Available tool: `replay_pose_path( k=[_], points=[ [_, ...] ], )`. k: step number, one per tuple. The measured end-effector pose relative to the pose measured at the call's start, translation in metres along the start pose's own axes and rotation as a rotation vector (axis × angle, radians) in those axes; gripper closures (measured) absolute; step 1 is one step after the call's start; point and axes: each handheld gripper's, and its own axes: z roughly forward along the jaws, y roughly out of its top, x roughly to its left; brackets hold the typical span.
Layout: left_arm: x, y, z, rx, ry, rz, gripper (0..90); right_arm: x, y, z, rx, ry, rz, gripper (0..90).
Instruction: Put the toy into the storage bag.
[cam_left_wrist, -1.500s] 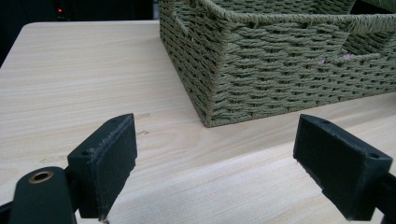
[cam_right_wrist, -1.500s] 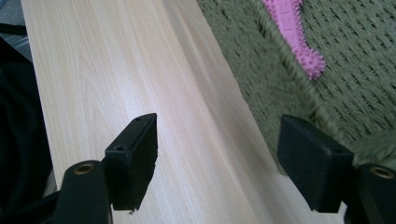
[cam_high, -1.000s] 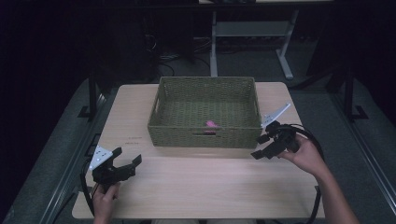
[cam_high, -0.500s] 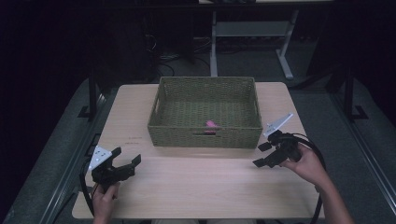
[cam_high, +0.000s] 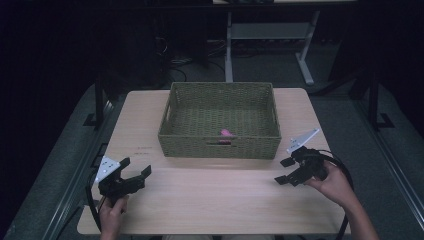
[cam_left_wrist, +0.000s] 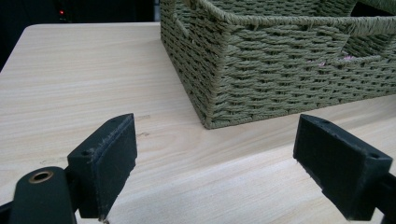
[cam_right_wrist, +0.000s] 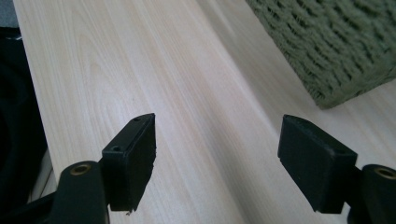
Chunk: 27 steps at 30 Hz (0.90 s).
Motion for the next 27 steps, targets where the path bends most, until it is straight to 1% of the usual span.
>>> replay_pose_path(
  k=[3,6,8,10,13,15,17,19,20,24,25,26,27],
  points=[
    [0.001,0.000,-0.001,-0.003,0.000,-0.005,13.0,0.001,-0.004,0.000,0.004,-0.003,0.003,27.3],
    [0.002,0.000,0.000,-0.005,0.002,-0.011,13.0,0.003,-0.009,-0.002,-0.006,-0.010,0.014,27.3],
    [0.001,0.000,0.000,-0.002,0.004,-0.010,13.0,0.005,-0.016,-0.003,-0.004,-0.014,0.022,27.3],
    [0.001,0.000,0.000,-0.003,0.001,-0.002,13.0,0.006,-0.019,-0.002,-0.003,-0.021,0.022,27.3],
    [0.000,0.000,0.000,-0.002,0.003,0.005,13.0,0.009,-0.028,-0.002,-0.017,-0.026,0.036,27.3],
    [0.000,0.000,0.000,-0.003,0.006,-0.002,13.0,0.011,-0.034,-0.002,-0.024,-0.037,0.049,27.3],
    [0.000,0.000,0.001,-0.003,0.000,0.007,13.0,0.013,-0.041,0.000,-0.036,-0.045,0.045,27.3],
    [-0.001,0.000,0.001,0.007,0.004,0.019,13.0,0.015,-0.047,0.002,-0.045,-0.058,0.055,27.4],
    [-0.001,0.001,0.001,0.004,0.008,0.018,13.0,0.015,-0.049,0.003,-0.047,-0.055,0.059,27.4],
    [0.001,0.001,0.001,0.004,0.009,0.018,13.0,0.020,-0.057,0.005,-0.065,-0.075,0.064,27.6],
    [0.001,0.001,0.001,0.007,0.013,0.028,13.0,0.020,-0.058,0.004,-0.068,-0.077,0.064,27.5],
    [0.001,0.001,0.002,0.012,0.022,0.049,13.0,0.021,-0.059,0.002,-0.080,-0.079,0.067,27.6],
    [0.000,0.001,0.002,0.013,0.028,0.056,13.0,0.022,-0.060,0.000,-0.094,-0.084,0.074,27.4]
  ],
)
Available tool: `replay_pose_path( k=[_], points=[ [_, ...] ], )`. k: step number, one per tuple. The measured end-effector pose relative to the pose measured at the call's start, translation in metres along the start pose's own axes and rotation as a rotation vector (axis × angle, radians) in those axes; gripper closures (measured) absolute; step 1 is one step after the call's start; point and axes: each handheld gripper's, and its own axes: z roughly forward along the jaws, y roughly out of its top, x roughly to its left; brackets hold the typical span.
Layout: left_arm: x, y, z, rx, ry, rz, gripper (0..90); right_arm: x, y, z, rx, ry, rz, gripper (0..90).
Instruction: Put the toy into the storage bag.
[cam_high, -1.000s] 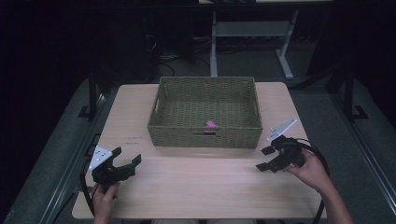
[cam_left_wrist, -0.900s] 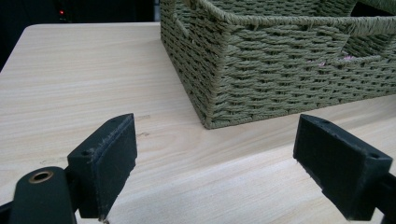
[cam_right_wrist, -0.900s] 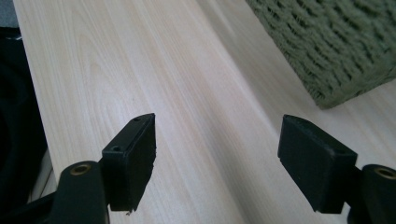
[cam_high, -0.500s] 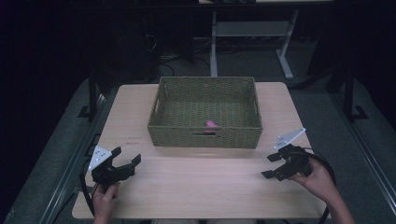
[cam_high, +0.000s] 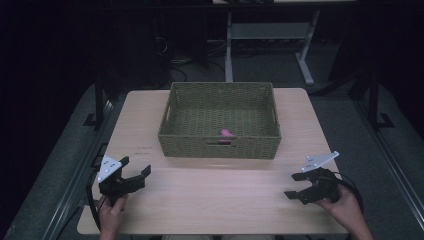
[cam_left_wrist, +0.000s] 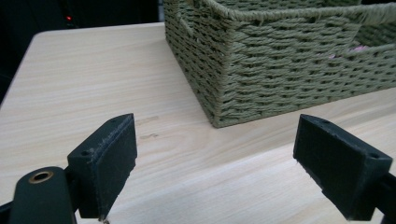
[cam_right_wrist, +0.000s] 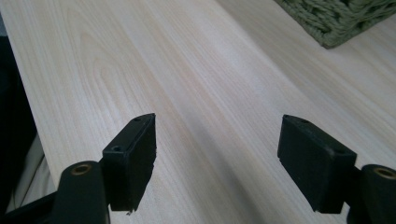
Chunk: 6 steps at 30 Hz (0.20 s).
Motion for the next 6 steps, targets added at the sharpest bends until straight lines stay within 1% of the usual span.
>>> replay_pose_path(
  k=[2,3,4,5,6],
  points=[
    [0.0009,0.0001,0.0017,0.002,-0.004,-0.005,13.0,0.0002,-0.0007,-0.0004,-0.001,-0.005,0.003,27.0],
    [0.0009,0.0001,0.0024,0.004,-0.002,0.003,13.0,0.0004,-0.0020,-0.0001,-0.008,-0.006,0.005,26.9],
    [0.0003,0.0000,0.0030,0.008,0.007,0.011,13.0,0.0018,-0.0034,0.0005,-0.010,-0.024,0.015,25.8],
    [0.0000,0.0000,0.0036,0.009,0.010,0.015,13.0,0.0018,-0.0034,0.0005,-0.010,-0.024,0.015,25.8],
    [0.0000,-0.0003,0.0037,0.010,0.005,0.013,13.0,0.0035,-0.0042,0.0008,-0.024,-0.030,0.023,25.3]
  ],
)
